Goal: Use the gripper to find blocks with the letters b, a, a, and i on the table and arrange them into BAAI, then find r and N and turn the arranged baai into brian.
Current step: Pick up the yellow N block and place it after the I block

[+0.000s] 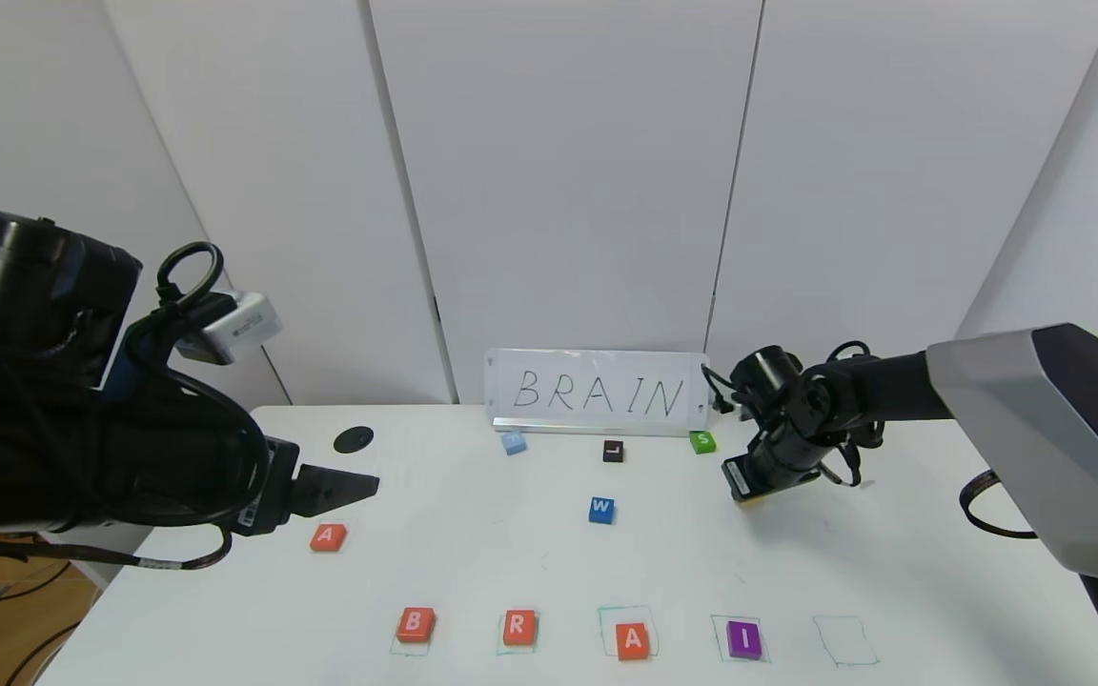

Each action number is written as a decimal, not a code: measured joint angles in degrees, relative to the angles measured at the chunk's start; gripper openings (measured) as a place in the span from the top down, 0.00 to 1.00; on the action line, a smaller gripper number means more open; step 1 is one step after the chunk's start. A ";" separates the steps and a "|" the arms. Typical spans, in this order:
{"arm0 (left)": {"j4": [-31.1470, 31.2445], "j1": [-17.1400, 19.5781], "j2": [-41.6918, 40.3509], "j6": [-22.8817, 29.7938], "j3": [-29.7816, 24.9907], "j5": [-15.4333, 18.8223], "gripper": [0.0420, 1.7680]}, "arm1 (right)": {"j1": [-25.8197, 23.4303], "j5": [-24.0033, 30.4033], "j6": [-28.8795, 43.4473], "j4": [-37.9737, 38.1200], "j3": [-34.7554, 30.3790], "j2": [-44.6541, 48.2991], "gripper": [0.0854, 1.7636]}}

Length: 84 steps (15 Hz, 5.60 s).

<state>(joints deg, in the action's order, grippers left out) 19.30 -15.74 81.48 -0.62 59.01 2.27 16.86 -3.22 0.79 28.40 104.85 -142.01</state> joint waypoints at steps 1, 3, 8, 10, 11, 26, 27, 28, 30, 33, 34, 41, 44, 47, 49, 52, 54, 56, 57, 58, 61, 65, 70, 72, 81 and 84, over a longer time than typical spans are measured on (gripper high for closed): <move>-0.01 0.00 0.00 -0.22 -0.09 -0.02 0.03 | 0.00 0.13 -0.04 0.00 -0.59 0.41 0.73; -0.11 0.00 0.00 -0.57 -0.23 -0.06 0.03 | 0.00 0.44 -0.87 -0.24 -3.67 2.32 0.73; -0.06 -0.22 -0.06 -0.71 -0.30 -0.06 0.03 | -1.60 7.02 -14.28 -6.86 -23.93 13.48 0.73; -0.09 -0.83 0.02 -0.72 -0.69 -0.20 0.03 | -2.76 10.11 -21.26 -12.23 -34.16 19.80 0.73; -0.12 -1.21 0.02 -0.71 -0.85 -0.28 0.03 | -3.13 11.29 -24.60 -14.09 -38.25 22.86 0.73; 0.02 -1.57 -2.29 -2.99 -2.18 -0.41 0.03 | -6.89 18.59 -70.06 -13.98 -60.92 39.03 0.73; 0.05 -1.57 -2.40 -2.99 -2.24 -0.41 0.03 | -6.86 17.55 -72.83 -13.96 -61.36 38.84 0.73; 0.05 -1.57 -2.46 -2.99 -2.29 -0.41 0.03 | -6.89 16.06 -74.80 -13.98 -61.57 38.49 0.73; 0.05 -1.57 -2.55 -3.04 -2.38 -0.41 0.03 | -7.00 15.12 -75.97 -14.29 -61.83 37.44 0.73; -0.09 -1.57 -2.51 -4.16 -2.73 -0.41 0.03 | -7.27 16.06 -76.74 -14.45 -61.66 35.29 0.73; -0.06 -1.60 -2.51 -4.82 -2.97 -0.46 0.03 | -7.39 16.63 -76.93 -14.62 -61.48 34.56 0.73; -0.12 -1.67 -2.49 -5.53 -3.56 -0.66 0.03 | -7.91 18.46 -78.74 -21.41 -60.09 28.17 0.73; -0.12 -1.87 -2.27 -5.53 -3.58 -1.23 0.03 | -8.29 18.65 -79.15 -21.02 -58.42 26.21 0.73; -0.17 -2.62 -1.94 -5.53 -3.89 -2.27 0.03 | -8.84 18.65 -79.73 -20.83 -57.20 25.00 0.73; -0.15 -3.13 -1.66 -5.51 -4.04 -2.86 0.03 | -9.16 18.65 -79.84 -19.82 -56.54 24.64 0.73; -0.23 -3.46 -1.46 -5.53 -4.36 -2.97 0.03 | -9.45 18.74 -79.86 -18.94 -55.77 24.50 0.73; -0.23 -3.63 -1.41 -5.53 -4.41 -2.95 0.03 | -9.62 19.66 -79.86 -18.94 -55.54 24.31 0.73; -0.23 -3.69 -1.35 -5.53 -4.44 -3.30 0.03 | -9.90 20.54 -79.81 -18.91 -54.94 23.76 0.73; -0.28 -3.88 -1.27 -5.53 -4.52 -3.79 0.03 | -10.03 20.68 -79.76 -18.86 -54.58 23.30 0.73; -0.33 -4.13 -1.17 -5.53 -4.58 -4.16 0.03 | -10.17 20.70 -79.73 -18.86 -54.25 22.91 0.73; -0.30 -4.44 -0.87 -5.53 -4.77 -4.43 0.03 | -10.34 20.70 -79.68 -18.72 -53.59 22.21 0.73; -0.33 -4.52 -0.52 -5.53 -4.77 -4.45 0.03 | -10.30 20.57 -79.79 -18.70 -52.98 21.77 0.73; -0.30 -4.57 -0.45 -5.53 -4.78 -4.38 0.03 | -9.73 20.32 -80.54 -18.86 -53.14 21.78 0.73; -0.30 -4.57 -0.45 -5.58 -4.78 -4.36 0.03 | -9.69 20.30 -80.87 -18.94 -53.11 21.78 0.73; -0.30 -4.92 -0.45 -5.89 -5.05 -4.51 0.03 | -9.51 19.99 -81.90 -18.55 -53.24 22.19 0.39; -0.30 -4.92 -0.52 -5.89 -5.05 -4.51 0.03 | -9.56 20.02 -81.92 -16.75 -53.37 23.69 0.28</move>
<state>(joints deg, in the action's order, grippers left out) 18.99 -20.66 80.96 -6.51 53.97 -2.24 7.30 16.80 -81.13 11.65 51.48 -118.32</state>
